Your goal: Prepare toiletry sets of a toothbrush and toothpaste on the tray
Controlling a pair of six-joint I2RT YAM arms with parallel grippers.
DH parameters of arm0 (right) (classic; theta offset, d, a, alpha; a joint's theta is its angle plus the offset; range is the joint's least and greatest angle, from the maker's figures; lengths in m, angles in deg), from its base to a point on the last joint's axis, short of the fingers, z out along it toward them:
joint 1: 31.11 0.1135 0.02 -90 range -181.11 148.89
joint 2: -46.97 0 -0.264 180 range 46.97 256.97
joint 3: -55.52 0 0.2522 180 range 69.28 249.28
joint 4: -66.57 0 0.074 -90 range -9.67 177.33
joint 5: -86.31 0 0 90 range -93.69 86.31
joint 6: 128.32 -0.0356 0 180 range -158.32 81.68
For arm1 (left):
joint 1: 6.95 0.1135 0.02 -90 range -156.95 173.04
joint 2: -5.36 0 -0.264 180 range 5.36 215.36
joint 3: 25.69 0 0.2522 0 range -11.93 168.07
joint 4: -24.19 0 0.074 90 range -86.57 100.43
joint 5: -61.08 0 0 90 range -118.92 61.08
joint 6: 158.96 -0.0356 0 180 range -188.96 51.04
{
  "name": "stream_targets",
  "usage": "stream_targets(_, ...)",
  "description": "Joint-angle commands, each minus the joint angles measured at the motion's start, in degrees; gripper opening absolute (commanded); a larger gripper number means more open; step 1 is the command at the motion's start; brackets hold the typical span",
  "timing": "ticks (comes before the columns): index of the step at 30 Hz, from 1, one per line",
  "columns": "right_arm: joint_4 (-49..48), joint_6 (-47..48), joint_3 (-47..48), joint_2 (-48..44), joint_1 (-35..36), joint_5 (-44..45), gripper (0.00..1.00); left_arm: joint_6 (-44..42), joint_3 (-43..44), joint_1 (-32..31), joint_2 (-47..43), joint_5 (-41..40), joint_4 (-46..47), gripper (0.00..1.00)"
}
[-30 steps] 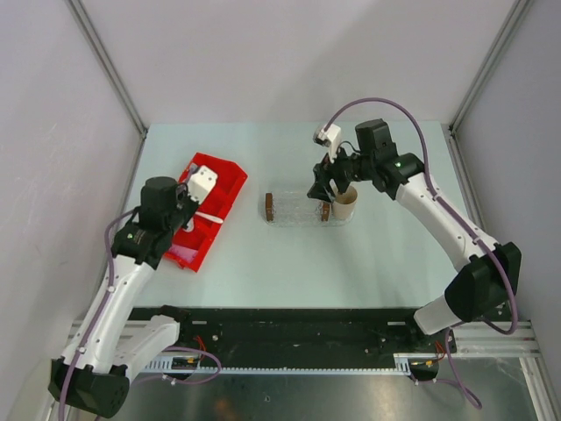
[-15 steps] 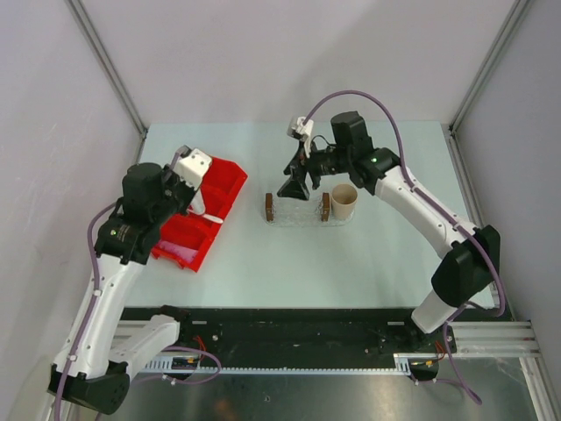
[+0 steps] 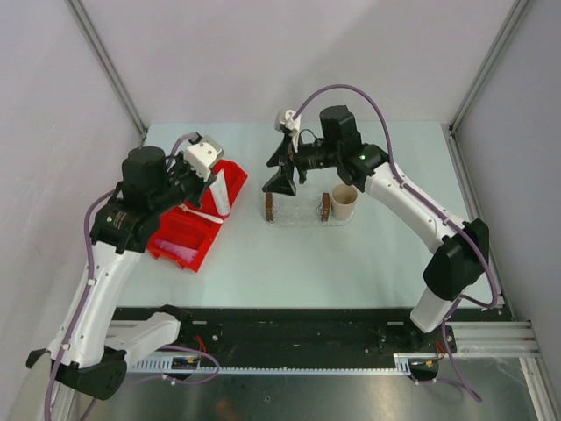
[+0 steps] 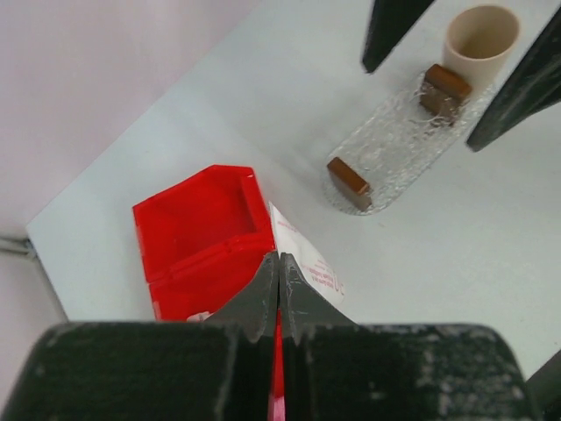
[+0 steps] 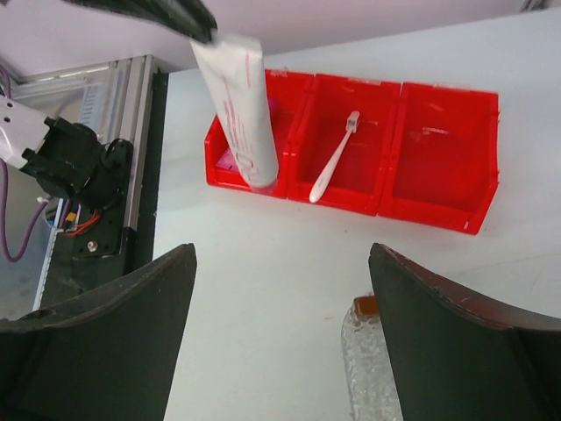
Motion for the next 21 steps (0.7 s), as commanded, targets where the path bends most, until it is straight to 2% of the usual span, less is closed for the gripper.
stream_targets(1,-4.2,-1.8,4.0,0.8,0.7,-1.7,0.85,1.8,4.3,-2.7,1.5,4.1,0.9,0.0)
stream_targets(13,-11.2,-4.4,3.3,6.5,1.1,-7.6,0.89,3.2,6.2,-8.1,3.6,3.8,0.7,0.0)
stream_targets(21,-17.1,-9.4,4.1,9.7,1.4,-13.6,0.93,3.4,6.3,-9.0,3.9,4.0,0.5,0.0)
